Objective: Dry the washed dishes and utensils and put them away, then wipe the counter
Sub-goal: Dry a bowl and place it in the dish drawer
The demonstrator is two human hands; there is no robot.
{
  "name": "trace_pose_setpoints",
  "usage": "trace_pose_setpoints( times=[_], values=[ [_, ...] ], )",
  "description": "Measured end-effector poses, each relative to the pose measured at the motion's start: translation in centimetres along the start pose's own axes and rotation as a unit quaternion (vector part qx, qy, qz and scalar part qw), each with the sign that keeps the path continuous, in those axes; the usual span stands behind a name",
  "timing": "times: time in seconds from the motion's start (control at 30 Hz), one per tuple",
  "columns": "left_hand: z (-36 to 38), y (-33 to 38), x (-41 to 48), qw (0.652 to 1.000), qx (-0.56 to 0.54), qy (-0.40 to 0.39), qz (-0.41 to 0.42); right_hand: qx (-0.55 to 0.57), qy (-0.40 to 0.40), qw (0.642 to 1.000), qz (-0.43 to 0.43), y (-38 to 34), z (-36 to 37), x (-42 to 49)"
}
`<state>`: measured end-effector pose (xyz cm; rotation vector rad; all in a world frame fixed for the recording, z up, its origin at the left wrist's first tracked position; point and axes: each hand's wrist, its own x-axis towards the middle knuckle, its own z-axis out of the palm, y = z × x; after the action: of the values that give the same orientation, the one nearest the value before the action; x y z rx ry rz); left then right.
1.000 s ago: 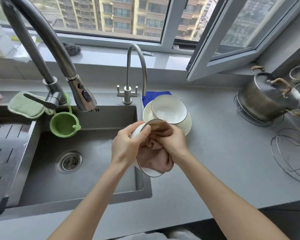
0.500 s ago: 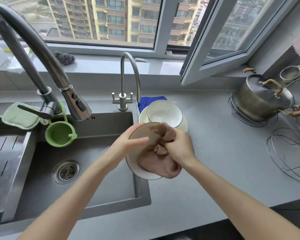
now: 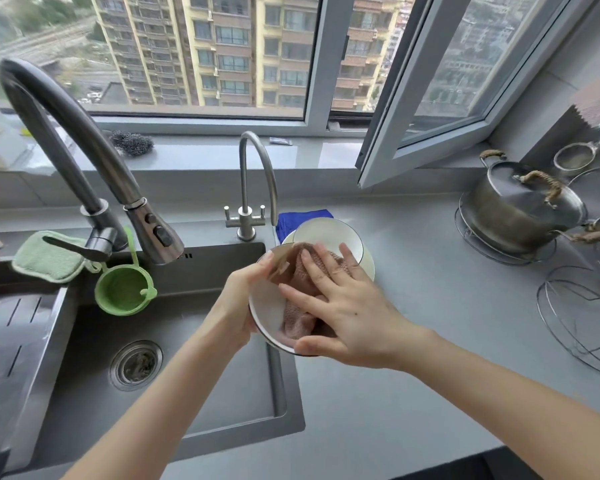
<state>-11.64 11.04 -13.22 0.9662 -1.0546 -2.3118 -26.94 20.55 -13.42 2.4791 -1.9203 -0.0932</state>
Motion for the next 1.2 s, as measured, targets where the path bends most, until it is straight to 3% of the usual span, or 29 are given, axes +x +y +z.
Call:
trace_pose_setpoints(
  times=[0.17,0.23,0.33,0.43,0.53,0.63,0.7,0.77,0.8,0.87,0.9,0.97,1.03,1.1,1.2],
  values=[
    [0.4,0.0,0.5,0.999,-0.005,0.050,0.002,0.050,-0.085,0.994,-0.036,-1.1,-0.5,-0.7],
    [0.6,-0.2,0.9,0.997,-0.021,0.074,-0.012,0.121,-0.113,0.986,-0.018,-2.1,-0.5,-0.6],
    [0.5,-1.1,1.6,0.994,-0.043,0.087,-0.047,0.342,-0.066,0.935,0.060,-3.6,-0.7,0.3],
    [0.5,-1.7,2.2,0.992,-0.061,0.087,-0.066,0.411,-0.007,0.906,0.100,-4.5,-0.2,0.9],
    [-0.7,-1.7,1.8,0.989,-0.028,0.071,-0.125,0.356,0.003,0.934,0.019,-4.4,0.6,-0.8],
    [-1.7,-1.5,1.5,0.983,0.057,0.025,-0.172,0.185,-0.001,0.978,-0.097,-2.5,1.1,-3.6],
    [-1.9,-1.3,1.3,0.973,0.088,-0.007,-0.214,0.093,0.000,0.977,-0.190,-0.1,0.6,-4.2],
    [-1.9,-1.2,1.4,0.967,0.058,0.003,-0.248,0.031,0.050,0.972,-0.227,2.7,-0.8,-3.7],
    [-1.8,-1.2,1.3,0.966,0.013,0.022,-0.258,0.020,0.104,0.973,-0.205,4.2,-1.5,-3.3],
    [-1.4,-1.1,1.2,0.959,-0.092,0.044,-0.266,0.094,0.223,0.968,-0.067,6.4,-3.3,-3.0],
    [-1.2,-1.1,1.0,0.954,-0.143,0.037,-0.262,0.188,0.270,0.944,0.020,6.9,-4.0,-3.2],
    [-1.1,-1.2,1.5,0.947,-0.225,0.012,-0.227,0.370,0.331,0.858,0.133,7.0,-3.7,-3.4],
    [-1.1,-1.2,2.4,0.950,-0.239,0.011,-0.201,0.413,0.370,0.818,0.153,5.1,-3.1,-3.0],
    [0.1,-1.0,2.9,0.951,-0.246,0.006,-0.185,0.388,0.384,0.831,0.109,2.5,-2.2,-2.0],
    [2.6,-0.5,3.3,0.977,-0.156,-0.030,-0.142,0.214,0.403,0.887,0.070,0.5,0.0,0.6]
  ],
)
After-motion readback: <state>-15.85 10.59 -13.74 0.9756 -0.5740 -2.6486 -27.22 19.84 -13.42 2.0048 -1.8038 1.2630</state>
